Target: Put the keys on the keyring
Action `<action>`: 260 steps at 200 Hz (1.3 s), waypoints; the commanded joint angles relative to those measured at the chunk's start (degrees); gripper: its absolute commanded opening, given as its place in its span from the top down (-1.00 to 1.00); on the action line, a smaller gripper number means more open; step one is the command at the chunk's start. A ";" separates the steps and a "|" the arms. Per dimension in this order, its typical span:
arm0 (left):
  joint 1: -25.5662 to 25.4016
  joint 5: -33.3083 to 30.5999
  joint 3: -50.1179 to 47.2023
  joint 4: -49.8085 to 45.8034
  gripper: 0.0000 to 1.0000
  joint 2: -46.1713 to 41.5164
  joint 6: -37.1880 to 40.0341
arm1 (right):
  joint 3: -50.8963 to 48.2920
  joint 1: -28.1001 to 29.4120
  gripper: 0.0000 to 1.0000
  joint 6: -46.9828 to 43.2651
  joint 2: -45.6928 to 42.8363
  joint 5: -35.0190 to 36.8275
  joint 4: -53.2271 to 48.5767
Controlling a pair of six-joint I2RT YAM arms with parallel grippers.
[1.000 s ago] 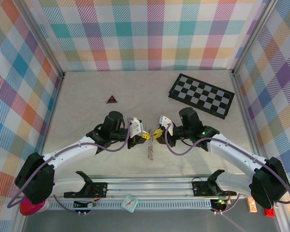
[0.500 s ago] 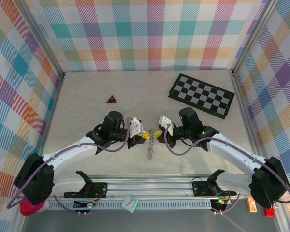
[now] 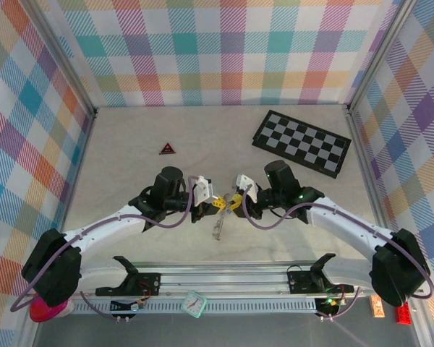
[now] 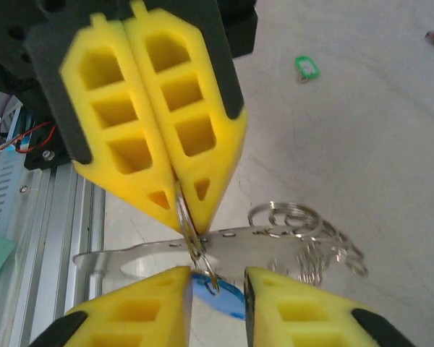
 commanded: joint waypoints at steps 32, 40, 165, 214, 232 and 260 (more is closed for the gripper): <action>-0.68 2.89 -0.83 4.41 1.00 -1.22 -0.45 | -1.99 0.08 0.48 1.58 -1.50 -3.68 6.85; -0.68 2.96 -0.91 4.58 1.00 -1.23 -0.51 | -1.99 0.10 0.51 1.83 -1.00 -3.96 7.39; -0.68 -2.73 0.95 -2.55 0.53 -1.47 1.28 | 3.27 0.38 1.00 -4.68 1.16 -2.56 -3.59; -0.68 -2.21 3.92 -7.80 0.66 -0.02 3.27 | 9.17 2.38 1.00 -9.83 3.38 0.13 -13.36; -0.68 -1.85 4.17 -7.57 0.69 -0.01 3.31 | 11.61 3.60 1.00 -11.16 5.13 1.68 -16.21; -0.68 -1.59 4.77 -9.12 0.86 0.07 4.32 | 14.36 4.56 1.00 -12.03 6.85 2.10 -18.51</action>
